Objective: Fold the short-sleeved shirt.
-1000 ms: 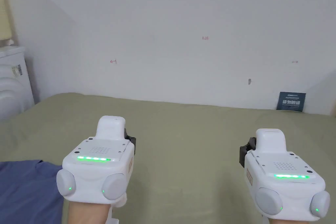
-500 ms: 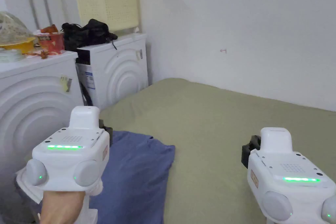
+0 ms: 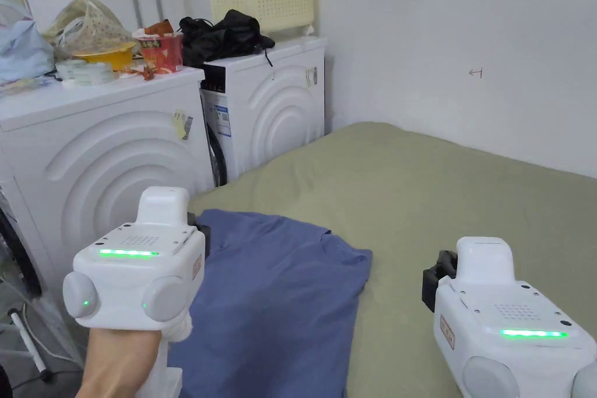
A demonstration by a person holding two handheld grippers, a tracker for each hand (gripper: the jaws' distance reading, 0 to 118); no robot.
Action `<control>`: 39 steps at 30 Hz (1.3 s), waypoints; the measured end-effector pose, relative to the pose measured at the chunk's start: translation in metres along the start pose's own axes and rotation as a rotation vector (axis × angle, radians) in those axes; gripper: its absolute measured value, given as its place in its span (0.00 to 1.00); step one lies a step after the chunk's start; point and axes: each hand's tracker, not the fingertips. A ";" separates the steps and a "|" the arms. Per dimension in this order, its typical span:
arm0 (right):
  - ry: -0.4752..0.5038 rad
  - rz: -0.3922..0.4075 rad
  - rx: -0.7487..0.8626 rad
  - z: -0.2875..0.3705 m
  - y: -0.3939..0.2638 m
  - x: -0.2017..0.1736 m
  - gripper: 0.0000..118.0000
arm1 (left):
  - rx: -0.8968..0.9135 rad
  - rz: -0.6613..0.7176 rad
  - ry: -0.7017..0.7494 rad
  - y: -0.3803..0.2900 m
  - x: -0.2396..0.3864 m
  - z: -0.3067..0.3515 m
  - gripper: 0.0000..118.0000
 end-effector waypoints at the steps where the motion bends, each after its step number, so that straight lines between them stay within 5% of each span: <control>1: 0.000 0.001 -0.009 -0.009 -0.005 0.000 0.06 | -0.031 0.001 -0.024 -0.003 0.005 -0.012 0.02; 10: -0.012 0.009 -0.130 -0.059 -0.044 0.006 0.06 | -0.408 0.080 -0.210 -0.058 0.066 -0.168 0.02; 14: -0.013 0.011 -0.181 -0.079 -0.060 0.011 0.06 | -0.472 -0.058 -0.206 -0.073 0.091 -0.218 0.09; 16: -0.022 0.026 -0.198 -0.090 -0.067 0.012 0.06 | -0.500 -0.082 -0.229 -0.074 0.102 -0.221 0.32; 18: -0.026 0.015 -0.215 -0.099 -0.075 0.014 0.06 | -0.563 -0.068 -0.293 -0.075 0.108 -0.226 1.00; 20: -0.024 -0.007 -0.233 -0.106 -0.079 0.015 0.06 | -0.634 -0.081 -0.366 -0.079 0.110 -0.225 0.96; 23: -0.020 -0.024 -0.244 -0.105 -0.078 0.011 0.06 | -0.608 -0.183 -0.283 -0.082 0.122 -0.228 0.96; 29: -0.026 -0.009 -0.252 -0.085 -0.077 0.017 0.06 | -0.616 -0.212 -0.265 -0.106 0.126 -0.240 0.77; 31: -0.041 -0.014 -0.248 -0.072 -0.074 0.027 0.06 | -0.551 -0.235 -0.185 -0.100 0.128 -0.234 0.20; 32: -0.050 -0.017 -0.245 -0.065 -0.073 0.033 0.06 | -0.543 -0.252 -0.161 -0.096 0.128 -0.235 0.02; 39: -0.171 -0.036 -0.207 0.007 -0.059 0.097 0.06 | -0.462 -0.208 -0.302 -0.041 0.156 -0.185 0.02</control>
